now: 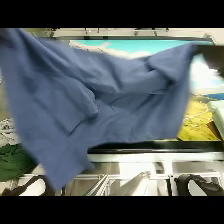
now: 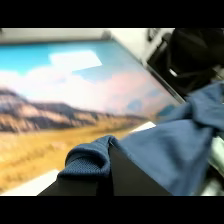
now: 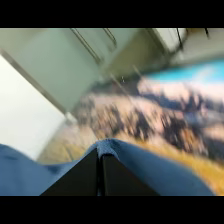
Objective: Fold the shirts.
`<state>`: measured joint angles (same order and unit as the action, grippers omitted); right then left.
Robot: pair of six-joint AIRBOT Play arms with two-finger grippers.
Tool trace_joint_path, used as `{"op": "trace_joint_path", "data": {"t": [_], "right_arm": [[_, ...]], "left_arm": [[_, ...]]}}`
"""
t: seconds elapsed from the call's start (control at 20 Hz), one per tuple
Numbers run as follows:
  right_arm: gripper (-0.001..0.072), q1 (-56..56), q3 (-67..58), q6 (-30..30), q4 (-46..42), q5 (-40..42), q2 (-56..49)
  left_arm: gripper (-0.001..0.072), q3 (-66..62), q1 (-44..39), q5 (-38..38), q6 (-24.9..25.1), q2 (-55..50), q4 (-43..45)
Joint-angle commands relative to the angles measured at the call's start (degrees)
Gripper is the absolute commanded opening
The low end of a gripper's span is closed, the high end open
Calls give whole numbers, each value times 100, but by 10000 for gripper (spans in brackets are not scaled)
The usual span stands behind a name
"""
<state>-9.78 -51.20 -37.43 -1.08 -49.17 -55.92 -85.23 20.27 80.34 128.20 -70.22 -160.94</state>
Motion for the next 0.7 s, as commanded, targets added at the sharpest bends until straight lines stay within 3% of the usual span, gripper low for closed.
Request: {"op": "trace_joint_path", "data": {"t": [0.0,0.05,0.1,0.15,0.2,0.25,0.3,0.45,0.65], "right_arm": [[20,1113,98,232,-17,1849,-2133],[20,1200,61,225,24,2295,-2669],[21,1191,11,138,22,2385,-3075],[38,1099,-44,94,22,2184,-3390],[198,979,-66,33,22,1906,-3515],[405,831,-68,-9,17,1620,-3515],[502,649,-76,-4,0,1283,-3453],[502,-122,-85,-367,-621,122,-2898],[502,-1377,-83,-2079,-2920,-715,-2109]], "left_arm": [[26,684,-1047,-896,175,-1912,693],[29,575,-1158,-885,173,-2522,675],[121,339,-1215,-719,118,-3167,671],[355,63,-1213,-444,-81,-3692,667],[612,-280,-1150,-48,-450,-4186,643],[720,-612,-1058,382,-769,-4548,619],[719,-951,-938,833,-1005,-4822,621],[717,-1528,-555,1832,-1484,-4931,629],[717,-702,-28,2044,-1545,-3897,1147]]}}
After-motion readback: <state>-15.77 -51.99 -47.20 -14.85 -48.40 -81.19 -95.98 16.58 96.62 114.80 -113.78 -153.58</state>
